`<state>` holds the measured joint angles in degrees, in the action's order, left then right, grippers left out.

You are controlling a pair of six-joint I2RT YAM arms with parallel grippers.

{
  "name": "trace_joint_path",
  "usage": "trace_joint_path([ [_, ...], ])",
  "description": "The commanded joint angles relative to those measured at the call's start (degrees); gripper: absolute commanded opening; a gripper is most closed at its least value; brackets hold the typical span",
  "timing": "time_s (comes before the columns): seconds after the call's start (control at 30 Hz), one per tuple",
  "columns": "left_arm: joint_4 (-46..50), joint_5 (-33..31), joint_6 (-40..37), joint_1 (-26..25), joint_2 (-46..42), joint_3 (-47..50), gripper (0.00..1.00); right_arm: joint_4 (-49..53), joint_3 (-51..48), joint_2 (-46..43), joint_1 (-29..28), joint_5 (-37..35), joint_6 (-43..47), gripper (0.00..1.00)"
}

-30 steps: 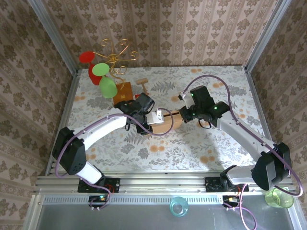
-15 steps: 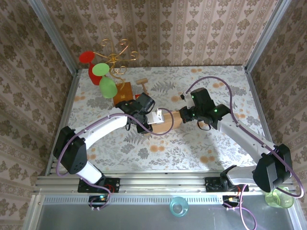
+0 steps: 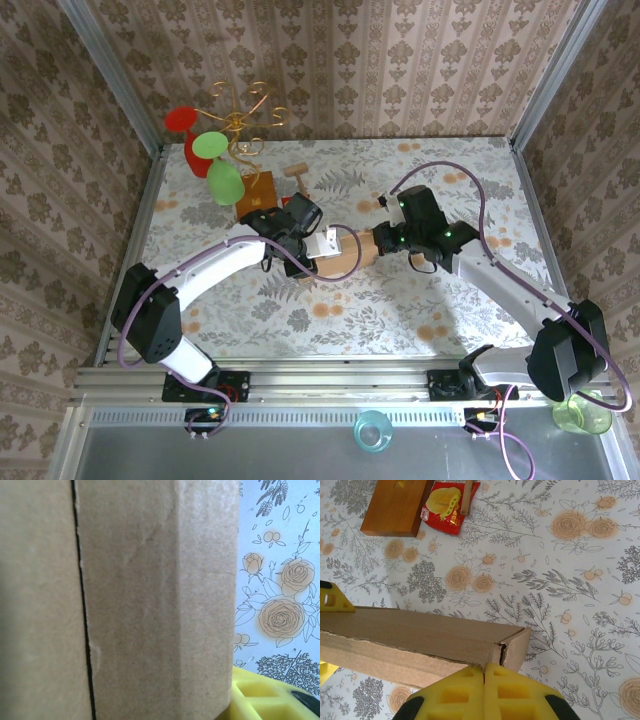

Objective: Fold the paper box

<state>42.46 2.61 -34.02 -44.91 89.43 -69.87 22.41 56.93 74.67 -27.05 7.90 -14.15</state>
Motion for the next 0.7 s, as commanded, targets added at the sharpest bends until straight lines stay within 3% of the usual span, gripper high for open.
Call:
trace_joint_path([
  [0.0, 0.1, 0.0, 1.0, 0.5, 0.9, -1.4, 0.47, -1.9, -1.5, -0.9, -0.6, 0.9, -1.0, 0.00],
  [0.33, -0.2, -0.3, 1.2, 0.6, 0.8, -1.3, 0.53, -5.1, -4.6, -0.8, -0.6, -0.5, -0.6, 0.00],
  [0.5, -1.5, -0.7, 2.4, 0.7, -0.4, -1.2, 0.67, -5.7, -5.1, -1.1, -0.8, -1.9, -0.5, 0.00],
  [0.67, -4.7, 1.8, 6.9, 0.5, -5.8, -0.3, 0.75, -5.0, -4.0, -1.2, -1.0, -2.7, -0.8, 0.00],
])
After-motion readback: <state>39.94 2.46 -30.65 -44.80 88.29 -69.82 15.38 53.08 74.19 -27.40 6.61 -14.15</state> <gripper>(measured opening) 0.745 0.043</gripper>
